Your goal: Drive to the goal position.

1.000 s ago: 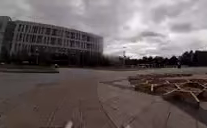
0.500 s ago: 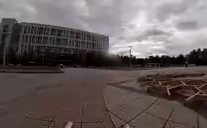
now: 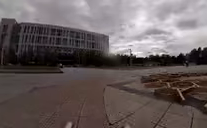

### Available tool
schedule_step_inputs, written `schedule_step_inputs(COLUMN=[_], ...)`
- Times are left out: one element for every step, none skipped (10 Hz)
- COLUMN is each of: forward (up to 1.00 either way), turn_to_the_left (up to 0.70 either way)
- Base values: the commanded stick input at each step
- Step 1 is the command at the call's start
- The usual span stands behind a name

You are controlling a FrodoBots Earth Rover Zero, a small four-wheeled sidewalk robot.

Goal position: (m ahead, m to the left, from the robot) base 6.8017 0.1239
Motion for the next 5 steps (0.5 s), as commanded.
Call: schedule_step_inputs(forward=[0.70, 0.70, 0.70, 0.70, 0.70], turn_to_the_left=[0.00, 0.00, 0.00, 0.00, 0.00])
